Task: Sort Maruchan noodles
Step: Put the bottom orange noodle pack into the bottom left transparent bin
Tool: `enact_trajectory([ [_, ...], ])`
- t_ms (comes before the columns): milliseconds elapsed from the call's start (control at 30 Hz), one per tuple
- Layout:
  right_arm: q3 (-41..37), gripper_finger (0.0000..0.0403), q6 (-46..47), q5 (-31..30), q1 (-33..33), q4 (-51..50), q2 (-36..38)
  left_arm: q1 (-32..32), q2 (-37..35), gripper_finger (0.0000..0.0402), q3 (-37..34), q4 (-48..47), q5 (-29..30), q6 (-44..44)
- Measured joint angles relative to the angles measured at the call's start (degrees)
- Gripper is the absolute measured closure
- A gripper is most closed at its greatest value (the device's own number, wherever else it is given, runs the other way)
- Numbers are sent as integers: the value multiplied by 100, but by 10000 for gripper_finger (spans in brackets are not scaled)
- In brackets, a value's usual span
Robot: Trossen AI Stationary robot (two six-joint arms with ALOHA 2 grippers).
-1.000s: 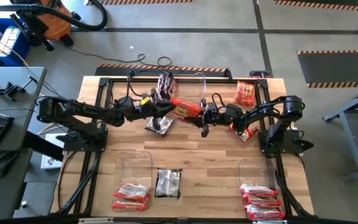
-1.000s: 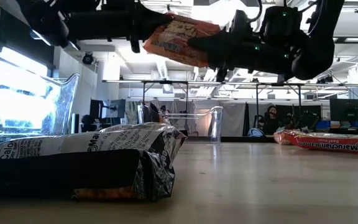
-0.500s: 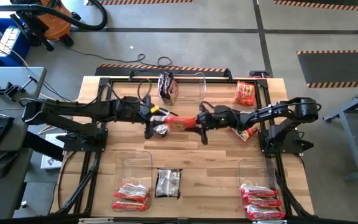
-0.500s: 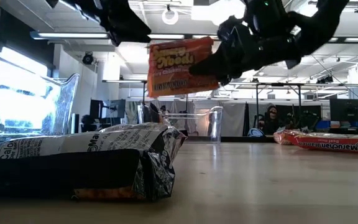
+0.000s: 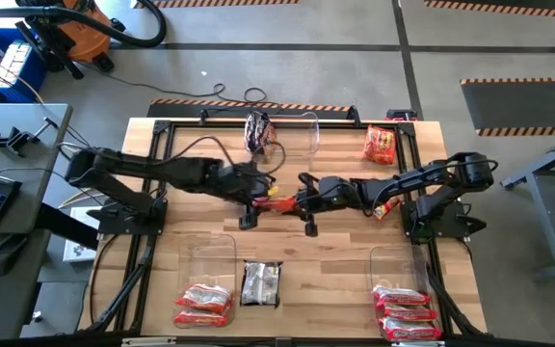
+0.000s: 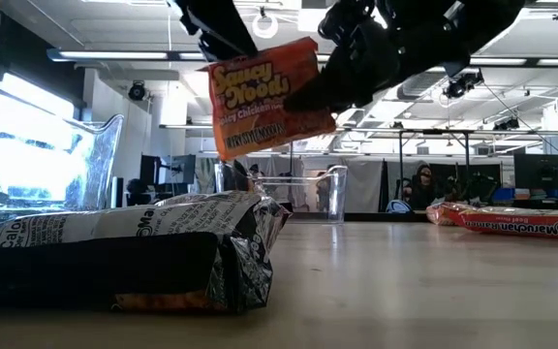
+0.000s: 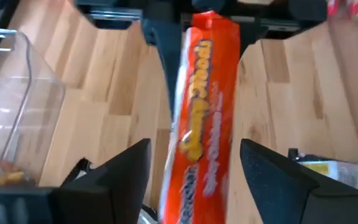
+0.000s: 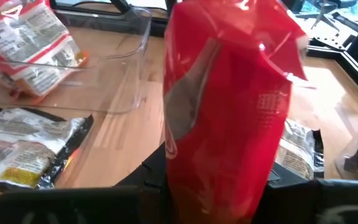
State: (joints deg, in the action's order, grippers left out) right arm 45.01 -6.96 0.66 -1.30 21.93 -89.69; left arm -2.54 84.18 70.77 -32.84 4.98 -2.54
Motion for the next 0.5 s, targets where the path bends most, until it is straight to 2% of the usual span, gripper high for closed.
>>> enact_trajectory([
  [167, 0, 312, 8, -112, 2, -24, 0, -32, 382, 150, 463, -29, 21, 183],
  [300, 0, 312, 46, -110, 0, -12, 0, -32, 598, 150, 526, -77, -41, 282],
  [500, -2, 312, 46, -96, -4, 8, -4, -36, 704, 183, 535, -171, -252, 281],
])
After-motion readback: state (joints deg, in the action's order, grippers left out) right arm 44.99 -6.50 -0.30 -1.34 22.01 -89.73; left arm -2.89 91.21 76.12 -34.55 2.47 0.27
